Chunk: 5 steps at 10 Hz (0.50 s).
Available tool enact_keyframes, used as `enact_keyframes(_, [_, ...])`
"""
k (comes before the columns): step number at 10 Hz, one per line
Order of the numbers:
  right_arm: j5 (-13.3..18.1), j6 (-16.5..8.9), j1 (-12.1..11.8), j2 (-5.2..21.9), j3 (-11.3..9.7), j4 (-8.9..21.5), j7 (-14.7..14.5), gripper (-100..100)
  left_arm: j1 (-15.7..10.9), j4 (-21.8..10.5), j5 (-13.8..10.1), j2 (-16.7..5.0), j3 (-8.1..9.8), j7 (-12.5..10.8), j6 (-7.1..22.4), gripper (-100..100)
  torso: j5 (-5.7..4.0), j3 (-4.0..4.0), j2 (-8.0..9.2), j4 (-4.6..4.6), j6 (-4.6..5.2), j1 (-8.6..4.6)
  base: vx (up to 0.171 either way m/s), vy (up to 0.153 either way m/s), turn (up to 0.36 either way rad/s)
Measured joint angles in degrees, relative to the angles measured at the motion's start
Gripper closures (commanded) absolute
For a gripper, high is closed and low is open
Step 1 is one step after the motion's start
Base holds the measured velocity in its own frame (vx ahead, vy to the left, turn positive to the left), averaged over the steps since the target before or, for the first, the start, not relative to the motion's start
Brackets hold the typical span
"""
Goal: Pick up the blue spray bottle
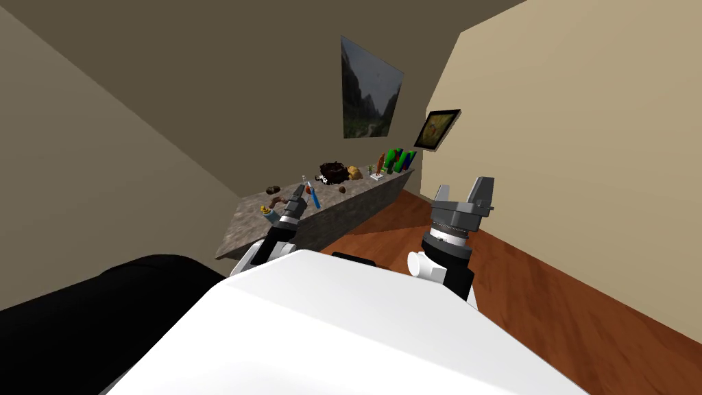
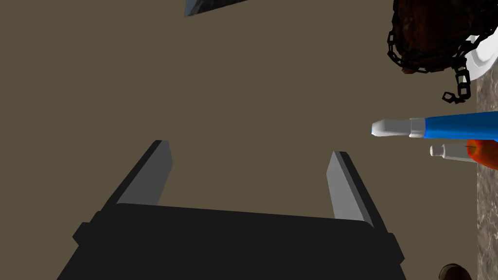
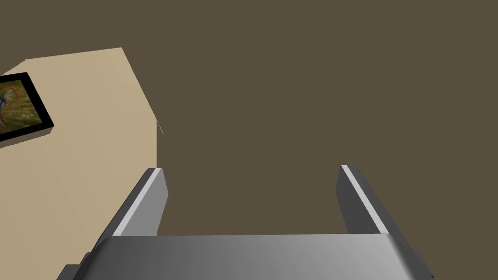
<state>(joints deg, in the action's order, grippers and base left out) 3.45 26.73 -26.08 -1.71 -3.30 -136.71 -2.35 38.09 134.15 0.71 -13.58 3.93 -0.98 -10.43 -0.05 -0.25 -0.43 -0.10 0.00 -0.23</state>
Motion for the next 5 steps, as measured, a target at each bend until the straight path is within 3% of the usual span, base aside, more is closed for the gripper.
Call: enact_keyframes(5, [0.0, 0.0, 0.0, 0.0, 0.0, 0.0, 0.0, 0, 4.7, -0.1, -0.4, -4.3, 2.62, 2.3, 5.0, -100, 0.01, 0.04, 0.07, 0.02, 0.00, 0.05, 0.086, -0.051, 0.025])
